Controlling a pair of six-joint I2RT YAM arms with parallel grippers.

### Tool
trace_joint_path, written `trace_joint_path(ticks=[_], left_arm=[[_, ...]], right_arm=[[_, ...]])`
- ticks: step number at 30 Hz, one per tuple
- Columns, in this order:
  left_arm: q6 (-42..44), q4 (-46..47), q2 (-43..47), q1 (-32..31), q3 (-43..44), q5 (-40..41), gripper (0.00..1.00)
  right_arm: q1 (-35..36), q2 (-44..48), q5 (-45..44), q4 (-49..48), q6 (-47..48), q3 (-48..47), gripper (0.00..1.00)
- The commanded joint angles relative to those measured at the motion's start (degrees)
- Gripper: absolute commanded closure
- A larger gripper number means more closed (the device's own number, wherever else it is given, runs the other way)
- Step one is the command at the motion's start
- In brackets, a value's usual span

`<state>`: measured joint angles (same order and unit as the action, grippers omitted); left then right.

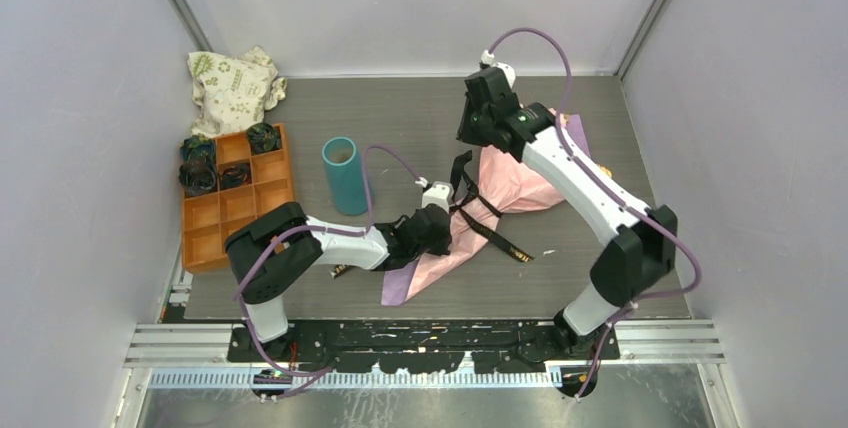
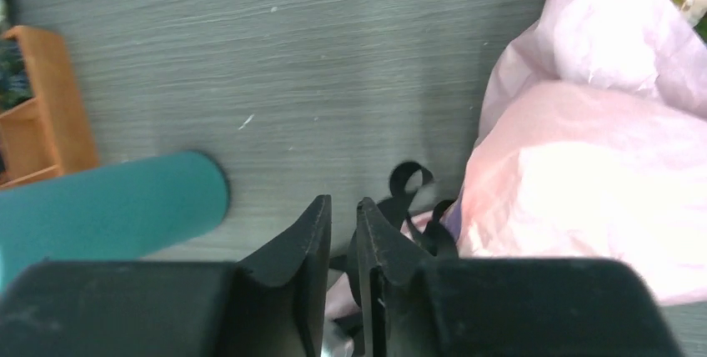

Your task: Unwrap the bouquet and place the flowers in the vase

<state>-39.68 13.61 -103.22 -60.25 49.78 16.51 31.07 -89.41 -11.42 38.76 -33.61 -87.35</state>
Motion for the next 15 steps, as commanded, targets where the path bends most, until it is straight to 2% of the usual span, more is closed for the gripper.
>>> trace_joint_path(ticks=[1,5,11,15], left_arm=[[0.2,-6.6,-0.7,0.2,-2.4,0.3,0.99],[0.3,-6.0,-1.0,0.3,-2.7,0.5,0.99],[0.3,-5.9,-3.4,0.2,-1.1,-1.0,0.99],[0.2,-6.0,-3.5,0.2,-0.8,-1.4,0.99]], right_arm=[[0.2,-3.6,-5.7,2.3,2.1,-4.6,0.73],[0.3,1.7,-6.0,0.3,2.3,4.1,0.68],[0.4,11.0,-6.2,-0.7,3.1,18.0,0.67],[0.3,13.0,-4.8,-2.5,3.3,23.7,0.67]])
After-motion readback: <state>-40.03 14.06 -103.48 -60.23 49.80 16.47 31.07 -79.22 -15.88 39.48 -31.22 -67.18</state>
